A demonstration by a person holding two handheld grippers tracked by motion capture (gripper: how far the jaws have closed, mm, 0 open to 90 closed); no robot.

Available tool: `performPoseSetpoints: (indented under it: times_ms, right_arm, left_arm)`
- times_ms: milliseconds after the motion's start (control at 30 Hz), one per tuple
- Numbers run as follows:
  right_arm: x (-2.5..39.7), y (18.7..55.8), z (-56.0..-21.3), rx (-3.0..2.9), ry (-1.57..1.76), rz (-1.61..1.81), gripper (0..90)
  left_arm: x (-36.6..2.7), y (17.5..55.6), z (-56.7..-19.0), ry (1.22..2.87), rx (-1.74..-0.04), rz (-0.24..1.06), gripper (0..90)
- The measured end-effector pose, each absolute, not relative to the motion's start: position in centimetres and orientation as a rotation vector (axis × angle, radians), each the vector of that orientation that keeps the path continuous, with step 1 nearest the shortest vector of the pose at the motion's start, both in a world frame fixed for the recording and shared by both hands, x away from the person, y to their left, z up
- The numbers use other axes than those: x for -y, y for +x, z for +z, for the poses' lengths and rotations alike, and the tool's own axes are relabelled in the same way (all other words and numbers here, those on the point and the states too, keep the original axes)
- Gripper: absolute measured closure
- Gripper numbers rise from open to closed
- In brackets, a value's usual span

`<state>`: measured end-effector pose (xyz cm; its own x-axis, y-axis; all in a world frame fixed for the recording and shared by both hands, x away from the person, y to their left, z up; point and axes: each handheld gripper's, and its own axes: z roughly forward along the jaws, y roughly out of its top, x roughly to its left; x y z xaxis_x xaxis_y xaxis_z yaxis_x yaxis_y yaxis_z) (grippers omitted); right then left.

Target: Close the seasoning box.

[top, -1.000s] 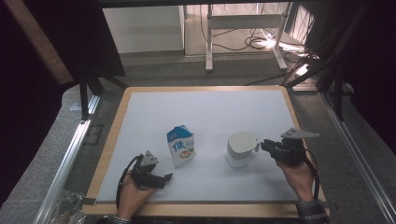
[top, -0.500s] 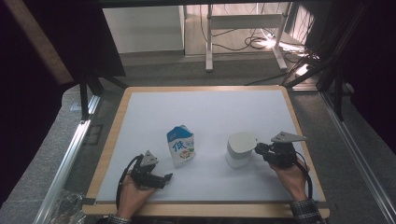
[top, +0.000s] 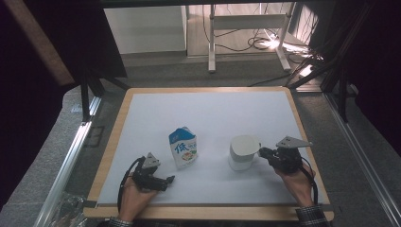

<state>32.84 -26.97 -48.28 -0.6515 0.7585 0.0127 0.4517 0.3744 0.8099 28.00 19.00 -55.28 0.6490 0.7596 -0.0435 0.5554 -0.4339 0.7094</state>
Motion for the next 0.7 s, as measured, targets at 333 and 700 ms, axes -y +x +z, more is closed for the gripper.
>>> performPoseSetpoints:
  times_ms: [333, 700]
  right_arm:
    - [26.7, 31.5, -47.9, -2.305, 1.035, 1.176, 79.7]
    - [27.2, 31.2, -47.6, -2.275, 1.034, 1.164, 59.1]
  left_arm:
    - [-19.0, 28.0, -55.3, 2.154, -1.016, 0.369, 8.7]
    - [-19.0, 28.0, -55.3, 2.155, -1.016, 0.369, 8.7]
